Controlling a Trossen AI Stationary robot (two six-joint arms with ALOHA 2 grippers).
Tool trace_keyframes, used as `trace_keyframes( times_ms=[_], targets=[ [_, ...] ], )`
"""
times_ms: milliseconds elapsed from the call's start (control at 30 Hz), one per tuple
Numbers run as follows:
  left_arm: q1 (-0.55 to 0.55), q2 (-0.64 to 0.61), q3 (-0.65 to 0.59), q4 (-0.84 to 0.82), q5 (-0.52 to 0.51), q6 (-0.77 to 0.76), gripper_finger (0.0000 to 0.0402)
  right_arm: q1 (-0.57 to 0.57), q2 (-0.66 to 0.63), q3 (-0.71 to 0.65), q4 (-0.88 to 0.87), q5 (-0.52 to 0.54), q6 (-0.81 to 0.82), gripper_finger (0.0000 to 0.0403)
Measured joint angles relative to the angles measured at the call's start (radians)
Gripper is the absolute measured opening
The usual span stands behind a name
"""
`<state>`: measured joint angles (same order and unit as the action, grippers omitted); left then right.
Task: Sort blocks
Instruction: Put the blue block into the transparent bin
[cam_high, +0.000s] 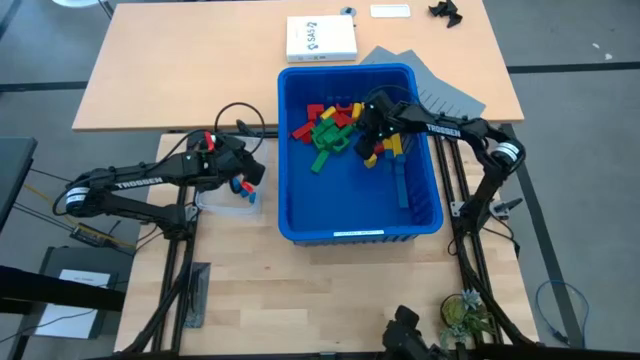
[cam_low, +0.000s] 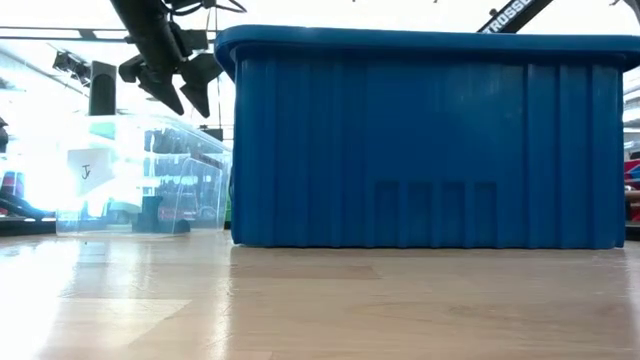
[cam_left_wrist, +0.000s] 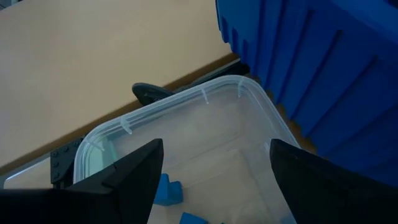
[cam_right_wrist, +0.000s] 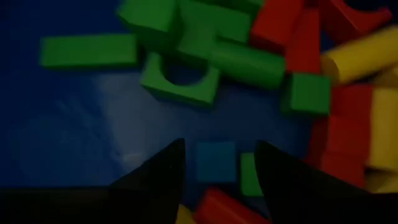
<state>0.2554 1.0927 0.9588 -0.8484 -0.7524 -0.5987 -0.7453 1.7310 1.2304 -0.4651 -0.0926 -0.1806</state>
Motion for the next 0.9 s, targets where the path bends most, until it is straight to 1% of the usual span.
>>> trace_keyframes(
  times_ms=[100, 233, 367, 467, 667, 800, 900],
  targets=[
    [0.000, 0.000, 0.000, 0.022, 0.002, 0.000, 0.0303, 0.004, 0.013, 0.001, 0.004, -0.016, -0.001, 0.0223],
    [0.000, 0.000, 0.000, 0.028, 0.003, 0.000, 0.0303, 0.005, 0.070, -0.010, 0.027, -0.014, -0.030, 0.0257],
    [0.000, 0.000, 0.000, 0.028, 0.003, 0.000, 0.0303, 0.004, 0.120, -0.019, 0.075, 0.017, -0.105, 0.0266],
    [0.000, 0.000, 0.000, 0.028, 0.003, 0.000, 0.0303, 0.005, 0.131, -0.018, 0.061, 0.052, -0.136, 0.0256],
    [0.000, 0.003, 0.000, 0.041, 0.003, 0.000, 0.0303, 0.004, 0.132, -0.024, 0.040, 0.054, -0.180, 0.0215],
    [0.000, 0.007, 0.000, 0.046, 0.003, 0.000, 0.0303, 0.004, 0.130, -0.044, 0.044, 0.006, -0.201, 0.0184],
    [0.000, 0.013, 0.000, 0.048, 0.002, 0.000, 0.0303, 0.004, 0.127, -0.063, 0.080, -0.009, -0.200, 0.0150]
  ],
)
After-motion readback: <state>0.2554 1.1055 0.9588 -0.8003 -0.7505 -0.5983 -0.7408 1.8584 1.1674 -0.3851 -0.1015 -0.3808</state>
